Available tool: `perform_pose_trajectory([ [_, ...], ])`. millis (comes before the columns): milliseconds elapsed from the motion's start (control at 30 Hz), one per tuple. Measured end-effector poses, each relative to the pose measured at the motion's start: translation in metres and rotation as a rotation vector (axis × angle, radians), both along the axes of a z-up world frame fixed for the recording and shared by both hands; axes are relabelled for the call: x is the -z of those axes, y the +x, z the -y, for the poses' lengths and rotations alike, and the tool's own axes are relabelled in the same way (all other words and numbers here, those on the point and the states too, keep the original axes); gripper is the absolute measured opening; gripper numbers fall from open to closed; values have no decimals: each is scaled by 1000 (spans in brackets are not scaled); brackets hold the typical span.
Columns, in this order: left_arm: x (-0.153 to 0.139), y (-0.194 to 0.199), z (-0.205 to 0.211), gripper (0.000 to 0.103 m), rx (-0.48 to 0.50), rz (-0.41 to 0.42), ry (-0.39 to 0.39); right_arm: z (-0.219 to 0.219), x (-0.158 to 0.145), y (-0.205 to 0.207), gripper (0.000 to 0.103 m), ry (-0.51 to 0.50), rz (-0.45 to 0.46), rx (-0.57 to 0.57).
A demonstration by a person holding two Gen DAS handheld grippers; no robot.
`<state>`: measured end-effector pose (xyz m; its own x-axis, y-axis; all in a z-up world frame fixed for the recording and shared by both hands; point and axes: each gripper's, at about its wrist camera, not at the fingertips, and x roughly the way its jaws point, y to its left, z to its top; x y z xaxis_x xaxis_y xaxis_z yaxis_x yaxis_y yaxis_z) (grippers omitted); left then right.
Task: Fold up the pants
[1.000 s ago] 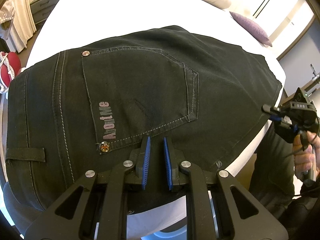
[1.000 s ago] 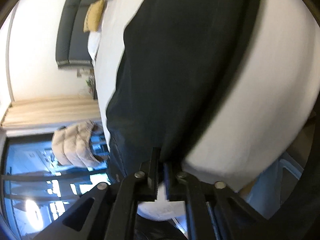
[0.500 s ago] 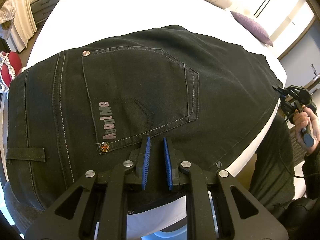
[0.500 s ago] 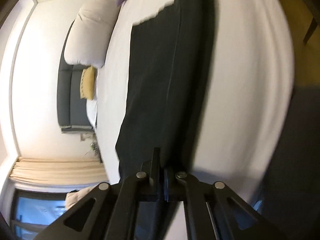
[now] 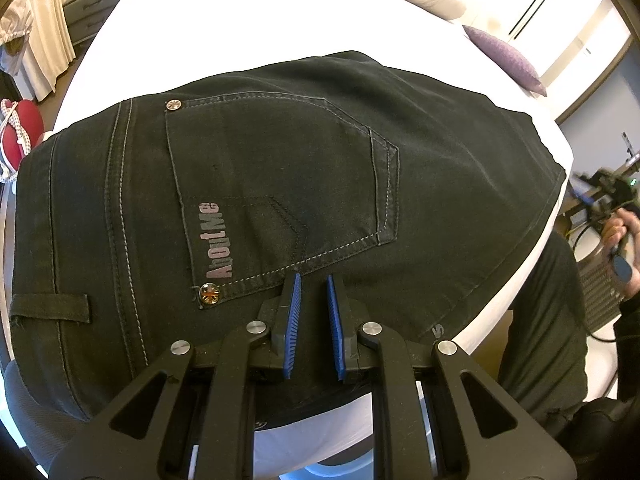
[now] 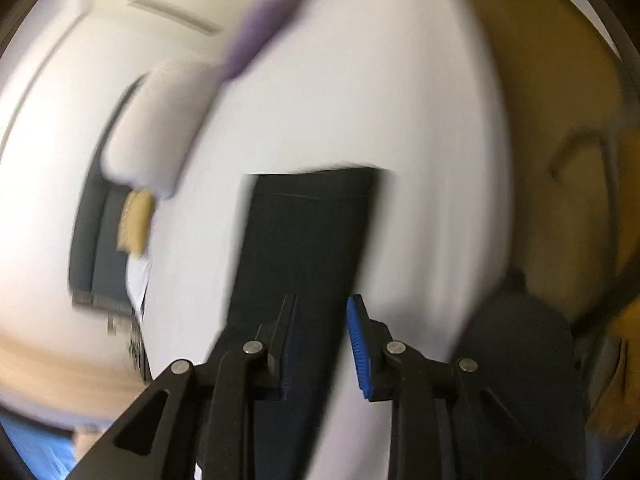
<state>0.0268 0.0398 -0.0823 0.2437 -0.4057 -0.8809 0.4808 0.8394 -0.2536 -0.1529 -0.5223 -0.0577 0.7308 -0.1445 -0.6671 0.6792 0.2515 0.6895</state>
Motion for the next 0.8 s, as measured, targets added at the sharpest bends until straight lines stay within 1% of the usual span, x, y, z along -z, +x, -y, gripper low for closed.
perform_pose_trajectory([
  [33,0,0,0,13,-1,0,-1,-8,-12,14,29,-41,11,-73],
  [67,1,0,0,13,-2,0,0,-26,-25,39,29,-75,35,-207],
  [100,1,0,-1,13,-3,0,1,-42,-31,59,29,-81,57,-311],
  [133,1,0,-1,13,-4,1,2,-61,-34,81,28,-70,87,-423],
  [167,0,0,-1,13,-6,1,4,-89,-33,110,23,-30,140,-567],
  [200,0,0,-1,13,-8,2,5,-108,-31,129,16,-4,163,-650],
  [233,0,-1,-1,13,-10,2,5,-135,-26,153,13,22,173,-748],
  [267,-1,-1,-1,13,-13,3,7,-148,-21,167,11,47,180,-796],
  [300,-1,-2,-1,13,-16,6,9,-165,-11,186,9,94,190,-848],
  [333,-1,-2,0,13,-18,8,12,-176,-1,198,9,131,185,-872],
  [367,-1,-3,1,13,-19,11,16,-189,16,214,9,195,153,-900],
  [433,-1,-4,3,13,-19,16,22,-197,40,225,9,268,113,-910],
  [500,-1,-6,5,13,-15,19,27,-194,58,231,9,266,49,-891],
  [533,-1,-7,7,13,-14,19,27,-183,69,229,7,266,23,-857],
  [567,0,-6,8,13,-11,19,28,-169,78,228,0,279,9,-811],
  [600,0,-6,9,13,-7,18,29,-154,88,220,0,304,17,-766],
  [633,0,-6,10,13,-3,16,29,-136,96,215,0,340,44,-712],
  [667,0,-5,11,13,0,14,30,-115,100,208,0,352,63,-652],
  [767,1,-4,14,13,8,14,40,-55,89,193,0,227,44,-532],
  [800,1,-4,15,13,8,16,43,-37,90,192,0,224,48,-499],
])
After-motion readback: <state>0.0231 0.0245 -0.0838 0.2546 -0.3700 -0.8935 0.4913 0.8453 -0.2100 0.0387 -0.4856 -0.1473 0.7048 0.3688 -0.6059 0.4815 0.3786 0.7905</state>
